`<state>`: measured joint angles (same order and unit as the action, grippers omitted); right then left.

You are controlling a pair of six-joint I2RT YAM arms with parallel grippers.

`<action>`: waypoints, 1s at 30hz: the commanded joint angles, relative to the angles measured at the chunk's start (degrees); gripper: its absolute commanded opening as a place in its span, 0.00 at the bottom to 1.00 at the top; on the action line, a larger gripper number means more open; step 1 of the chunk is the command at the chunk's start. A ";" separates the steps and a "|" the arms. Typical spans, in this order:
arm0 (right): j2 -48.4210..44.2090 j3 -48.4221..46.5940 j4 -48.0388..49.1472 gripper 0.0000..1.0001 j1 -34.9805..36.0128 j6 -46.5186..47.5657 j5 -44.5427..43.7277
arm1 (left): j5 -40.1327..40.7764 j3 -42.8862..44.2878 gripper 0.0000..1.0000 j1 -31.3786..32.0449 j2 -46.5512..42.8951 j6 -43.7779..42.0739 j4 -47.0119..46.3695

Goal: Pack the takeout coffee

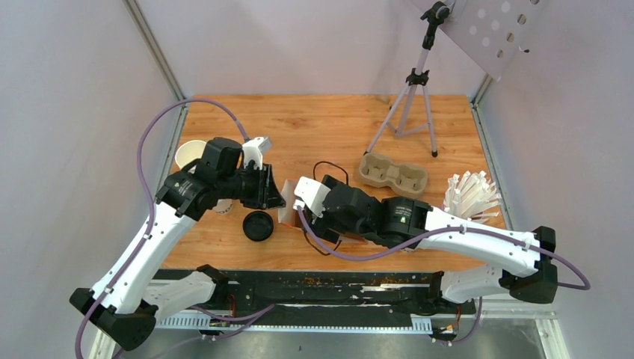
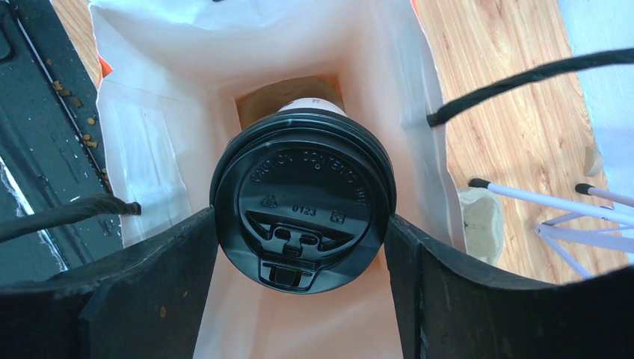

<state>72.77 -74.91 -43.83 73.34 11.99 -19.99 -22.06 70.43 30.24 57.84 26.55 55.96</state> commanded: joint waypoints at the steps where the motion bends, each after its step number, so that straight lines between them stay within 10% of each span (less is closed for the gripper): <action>1: 0.48 0.60 4.85 0.67 0.74 2.01 -2.46 | -1.32 -0.50 0.27 -0.18 -0.20 -0.31 -2.09; 9: 1.29 1.08 8.55 0.68 0.66 6.44 -9.17 | 1.44 -1.36 0.00 -0.18 -0.69 -4.54 -9.54; 19: -1.99 2.79 8.90 0.69 0.66 9.32 -11.36 | -1.75 -7.40 0.00 -0.18 -2.80 -3.21 -18.64; 30: -3.24 6.32 7.32 0.70 3.03 7.80 -8.22 | 0.24 -8.88 0.38 -0.18 -8.09 -1.32 -9.62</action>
<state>71.40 -68.36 -37.47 75.46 19.62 -28.56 -21.04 62.24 30.24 52.36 23.94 44.45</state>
